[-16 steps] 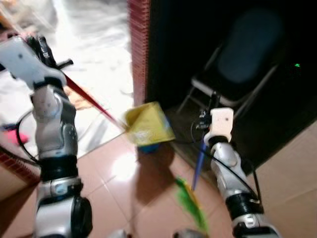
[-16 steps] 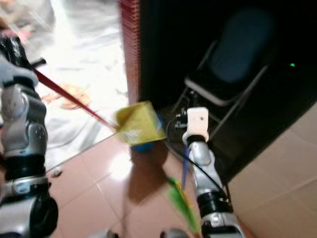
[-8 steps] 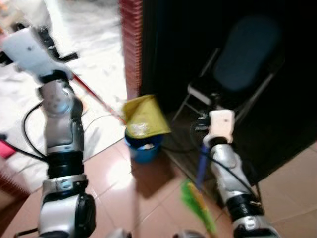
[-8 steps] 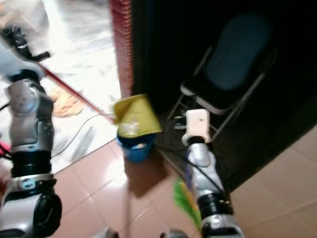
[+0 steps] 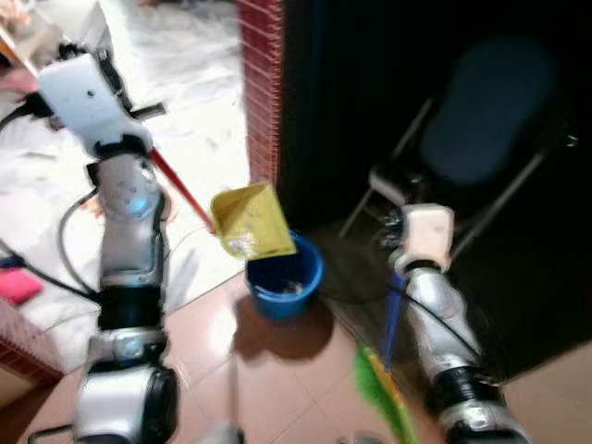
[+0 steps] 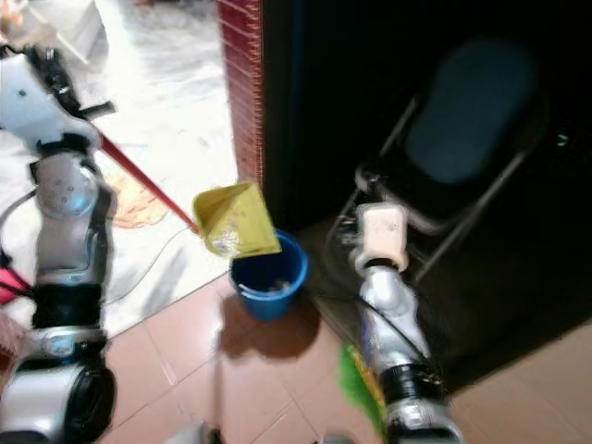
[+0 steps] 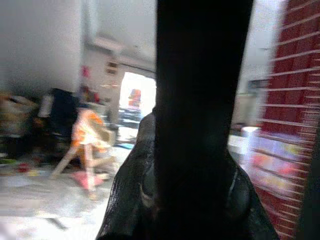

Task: Sweep floor

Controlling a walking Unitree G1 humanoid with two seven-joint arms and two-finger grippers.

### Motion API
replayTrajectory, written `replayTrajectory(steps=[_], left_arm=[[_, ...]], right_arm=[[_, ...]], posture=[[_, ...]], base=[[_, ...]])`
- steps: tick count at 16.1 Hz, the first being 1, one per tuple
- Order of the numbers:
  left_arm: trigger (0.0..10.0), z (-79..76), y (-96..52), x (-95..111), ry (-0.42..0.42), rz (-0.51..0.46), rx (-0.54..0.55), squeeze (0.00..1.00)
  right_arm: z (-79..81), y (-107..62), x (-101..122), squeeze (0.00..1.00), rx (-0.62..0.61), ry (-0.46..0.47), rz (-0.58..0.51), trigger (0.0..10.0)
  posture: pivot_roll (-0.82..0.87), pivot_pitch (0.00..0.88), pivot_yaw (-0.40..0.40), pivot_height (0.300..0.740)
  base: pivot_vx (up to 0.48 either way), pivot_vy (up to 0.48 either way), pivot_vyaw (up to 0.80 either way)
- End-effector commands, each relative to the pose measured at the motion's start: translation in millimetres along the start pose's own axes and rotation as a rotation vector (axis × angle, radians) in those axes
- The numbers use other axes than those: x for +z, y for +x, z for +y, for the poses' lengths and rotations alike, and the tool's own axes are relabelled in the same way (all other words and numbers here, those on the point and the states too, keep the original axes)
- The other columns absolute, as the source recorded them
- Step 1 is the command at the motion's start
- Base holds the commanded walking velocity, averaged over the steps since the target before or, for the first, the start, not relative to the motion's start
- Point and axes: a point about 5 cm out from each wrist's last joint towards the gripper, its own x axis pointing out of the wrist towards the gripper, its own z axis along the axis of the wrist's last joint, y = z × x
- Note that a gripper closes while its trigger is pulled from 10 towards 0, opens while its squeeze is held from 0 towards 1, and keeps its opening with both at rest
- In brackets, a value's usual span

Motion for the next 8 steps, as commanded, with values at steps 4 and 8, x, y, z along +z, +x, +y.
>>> replayTrajectory(steps=[4,8], left_arm=[[10.0,-11.9,1.4,21.6,0.002,-0.131,-0.025,0.00],[10.0,-15.6,-0.2,21.7,-0.010,-0.134,-0.026,0.00]], right_arm=[[-9.8,1.8,8.5,0.00,-0.022,0.007,-0.040,10.0],[-9.0,4.1,9.4,0.00,-0.021,0.004,-0.041,10.0]], posture=[[-0.07,0.000,-0.001,0.740],[-0.07,0.000,-0.003,0.740]], base=[[0.000,0.000,0.00],[0.000,0.000,0.00]])
